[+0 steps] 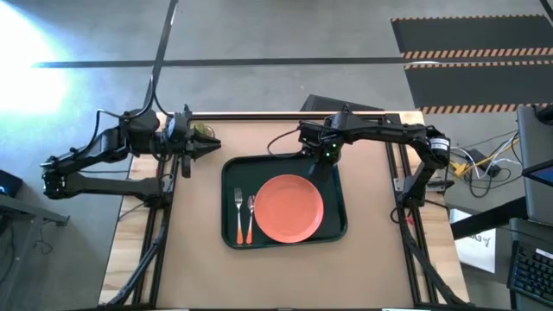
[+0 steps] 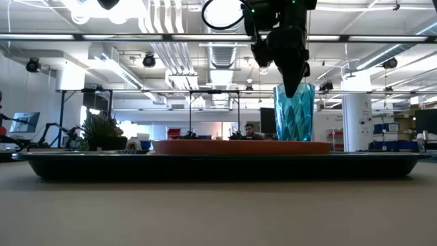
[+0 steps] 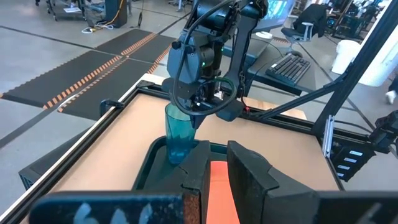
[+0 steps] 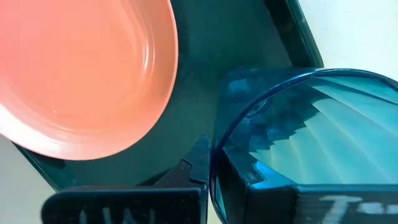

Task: Pick and place plate/cup/fork/spoon on tray
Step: Put the blue glass on the black serving tray to the top right of orange plate, then adjust the black serving tray

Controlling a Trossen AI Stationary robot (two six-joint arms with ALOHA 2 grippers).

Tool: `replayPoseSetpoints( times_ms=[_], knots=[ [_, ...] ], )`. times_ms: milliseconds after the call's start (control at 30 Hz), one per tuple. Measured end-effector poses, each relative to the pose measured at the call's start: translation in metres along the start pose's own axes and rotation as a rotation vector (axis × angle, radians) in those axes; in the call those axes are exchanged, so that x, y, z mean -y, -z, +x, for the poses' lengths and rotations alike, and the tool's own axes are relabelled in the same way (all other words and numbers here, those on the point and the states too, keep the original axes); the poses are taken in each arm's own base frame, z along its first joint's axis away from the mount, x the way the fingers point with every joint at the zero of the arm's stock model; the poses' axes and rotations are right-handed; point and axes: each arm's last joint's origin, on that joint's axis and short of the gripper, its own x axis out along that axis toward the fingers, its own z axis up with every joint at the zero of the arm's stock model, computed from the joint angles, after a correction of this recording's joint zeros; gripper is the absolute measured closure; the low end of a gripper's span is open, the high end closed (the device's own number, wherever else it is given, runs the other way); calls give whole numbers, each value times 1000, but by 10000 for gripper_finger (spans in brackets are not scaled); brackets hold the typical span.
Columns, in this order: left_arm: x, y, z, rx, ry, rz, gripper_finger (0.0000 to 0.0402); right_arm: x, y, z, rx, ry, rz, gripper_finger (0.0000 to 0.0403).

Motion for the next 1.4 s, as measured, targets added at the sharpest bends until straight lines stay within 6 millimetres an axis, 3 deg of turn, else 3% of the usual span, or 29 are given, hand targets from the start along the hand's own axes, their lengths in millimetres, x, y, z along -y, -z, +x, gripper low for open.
replayPoseSetpoints(
  times_ms=[233, 700, 1100, 1400],
  knots=[
    [0, 0, 0, 1, 0, 0, 365, -3, -1, -3, 16, -16, -9, 391],
    [0, 0, -1, 2, 0, 0, 365, -7, -5, -11, 54, -12, -18, 342],
    [0, 0, 0, 0, 0, 0, 365, -22, 0, -12, 49, -18, -30, 338],
    [0, 0, 0, -1, 0, 0, 365, -35, 10, -25, 86, -34, -34, 328]
  ],
)
